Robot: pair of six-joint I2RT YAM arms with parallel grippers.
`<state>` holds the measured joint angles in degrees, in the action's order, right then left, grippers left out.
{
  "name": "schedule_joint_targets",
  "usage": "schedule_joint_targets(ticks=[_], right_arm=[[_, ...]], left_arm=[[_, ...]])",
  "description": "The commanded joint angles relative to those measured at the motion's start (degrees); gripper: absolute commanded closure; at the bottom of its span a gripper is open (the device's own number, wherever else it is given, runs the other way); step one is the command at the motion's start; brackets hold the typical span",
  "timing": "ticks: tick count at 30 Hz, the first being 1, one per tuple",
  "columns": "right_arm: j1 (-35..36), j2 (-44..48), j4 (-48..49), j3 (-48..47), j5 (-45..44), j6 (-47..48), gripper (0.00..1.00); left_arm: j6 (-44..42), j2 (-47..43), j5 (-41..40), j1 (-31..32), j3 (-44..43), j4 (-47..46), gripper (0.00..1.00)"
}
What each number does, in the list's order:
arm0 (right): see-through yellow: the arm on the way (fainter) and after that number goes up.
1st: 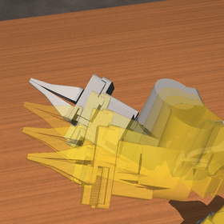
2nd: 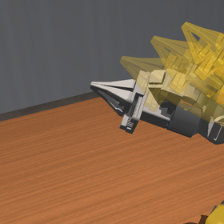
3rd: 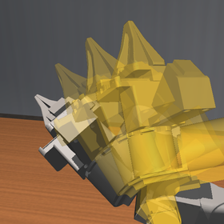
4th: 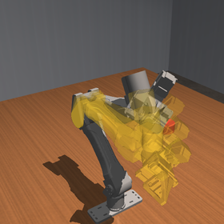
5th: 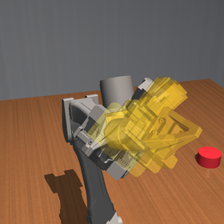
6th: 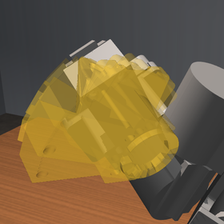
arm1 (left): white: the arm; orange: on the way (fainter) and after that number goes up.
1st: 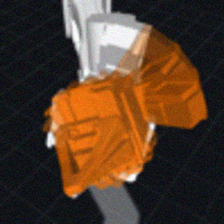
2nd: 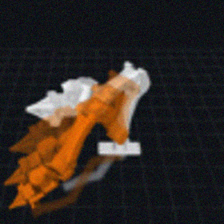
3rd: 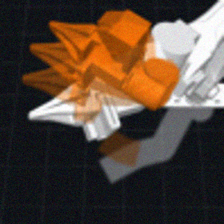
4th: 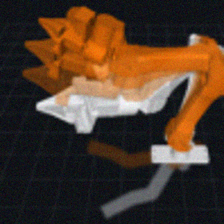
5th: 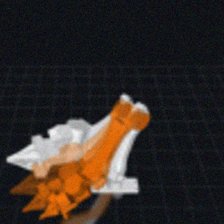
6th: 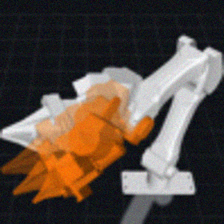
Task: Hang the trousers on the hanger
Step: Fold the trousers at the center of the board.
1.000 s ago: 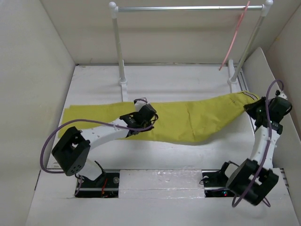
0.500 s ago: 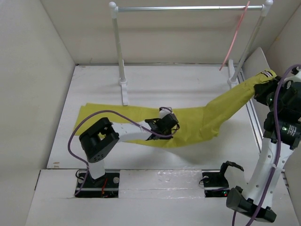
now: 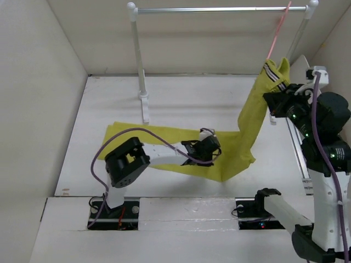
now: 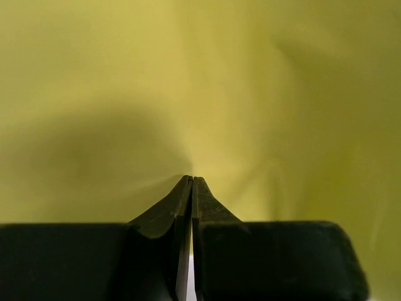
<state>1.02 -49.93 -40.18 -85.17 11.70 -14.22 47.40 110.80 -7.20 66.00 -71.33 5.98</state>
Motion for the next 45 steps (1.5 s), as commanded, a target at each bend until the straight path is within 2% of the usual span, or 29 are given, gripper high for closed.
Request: schedule_joint_targets(ticks=[1,2,3,4,6,7,9,10,13,15,16,17,19,20,21,22,23,24,27,29,32,33,34,35,36,38,41,42,45], right_arm=[[14.89,-1.65,12.30,0.87,-8.67,-2.03,1.00],[14.98,-1.66,13.19,0.88,-8.72,-2.04,1.00],[17.85,-3.66,13.72,0.44,-10.72,-2.13,1.00],[20.84,-4.81,14.42,-0.69,-14.83,-2.13,1.00],[29.98,-8.75,17.41,-1.75,-19.06,-2.22,1.00],[33.32,-10.34,18.81,-2.80,-23.44,-1.96,1.00],[40.88,-14.38,22.77,-4.30,-26.54,-1.17,1.00],[42.65,-19.36,24.09,-6.57,-26.91,-1.25,1.00],[49.24,-31.39,28.05,-10.80,-26.03,-0.99,1.00],[55.54,-41.23,31.47,-16.32,-23.85,-1.07,1.00],[55.58,-41.30,31.48,-16.35,-23.83,-1.08,1.00],[56.80,-48.61,32.27,-19.92,-22.27,-1.16,1.00],[60.48,-55.94,31.66,-24.24,-17.80,-1.86,1.00],[61.55,-62.50,31.75,-26.26,-16.20,-1.87,0.93],[62.26,-65.35,31.40,-29.76,-13.84,-2.04,0.75],[63.66,-67.64,30.70,-31.36,-12.16,-2.65,0.60],[63.67,-69.32,28.17,-32.60,-10.40,-3.18,0.40],[64.28,-71.86,26.14,-35.13,-9.43,-2.66,0.19],[63.06,-70.76,22.34,-33.85,-2.84,-0.30,0.16],[61.66,-66.37,24.69,-24.91,-0.90,0.15,0.17],[59.72,-55.13,28.30,-9.27,-1.07,-0.55,0.24],[58.41,-52.40,29.19,-5.23,-1.50,-0.90,0.40],[57.70,-47.33,29.55,-1.18,-2.55,-1.16,0.57],[57.00,-45.01,29.55,5.73,-3.09,-1.34,0.76],[55.77,-42.99,29.03,9.02,-3.70,-1.51,1.00],[54.10,-37.82,25.18,17.70,-6.86,-1.16,1.00],[49.45,-30.70,25.06,27.48,-8.10,-2.04,1.00],[47.95,-29.01,25.24,33.34,-7.84,-3.17,1.00],[42.07,-22.43,28.74,43.28,-5.65,-3.63,1.00]], left_arm=[[-0.89,-21.93,-5.88,-11.81,11.50,3.60,1.00],[-0.90,-22.03,-5.89,-11.86,11.56,3.60,1.00],[-1.69,-25.43,-6.15,-17.08,13.48,3.78,1.00],[-2.91,-32.42,-6.85,-19.83,15.24,5.26,1.00],[-4.67,-38.97,-6.77,-26.15,18.85,7.28,1.00],[-5.55,-44.91,-6.69,-33.14,19.56,9.12,1.00],[-8.54,-50.31,-4.68,-41.43,21.84,9.84,1.00],[-9.42,-54.69,-1.62,-50.61,22.37,10.02,1.00],[-12.41,-59.20,5.77,-65.94,20.20,11.59,1.00],[-12.50,-58.60,-0.22,-66.52,15.03,15.79,1.00],[-12.50,-58.51,-0.27,-66.52,14.99,15.82,1.00],[-12.42,-58.77,-2.01,-66.52,11.95,16.34,1.00],[-11.36,-58.95,-8.05,-66.52,8.25,19.06,0.99],[-11.45,-58.51,-10.27,-66.52,2.92,20.29,0.98],[-11.80,-57.99,-12.12,-66.52,-0.18,23.00,0.97],[-12.93,-56.68,-15.18,-66.52,-5.17,23.98,0.94],[-13.90,-55.97,-15.64,-66.52,-7.22,24.43,0.89],[-14.87,-55.35,-15.48,-66.52,-8.55,24.87,0.76],[-15.58,-55.25,-10.21,-66.52,-6.21,22.43,0.69],[-14.27,-57.01,-6.35,-66.52,1.08,20.14,0.68],[-13.56,-57.37,0.59,-66.52,11.44,15.83,0.68],[-13.38,-57.37,2.87,-66.52,14.61,11.47,0.67],[-13.04,-55.97,9.07,-66.52,17.86,8.99,0.66],[-12.86,-54.48,11.22,-66.00,22.59,7.14,0.66],[-11.99,-52.81,12.90,-65.39,24.55,3.81,0.66],[-11.71,-46.40,15.55,-63.11,27.81,1.07,0.66],[-11.36,-38.22,19.58,-63.10,28.88,-3.51,0.66],[-11.19,-36.64,18.38,-63.10,28.70,-3.52,0.67],[-10.05,-32.76,17.58,-68.86,30.01,-4.30,0.67]])
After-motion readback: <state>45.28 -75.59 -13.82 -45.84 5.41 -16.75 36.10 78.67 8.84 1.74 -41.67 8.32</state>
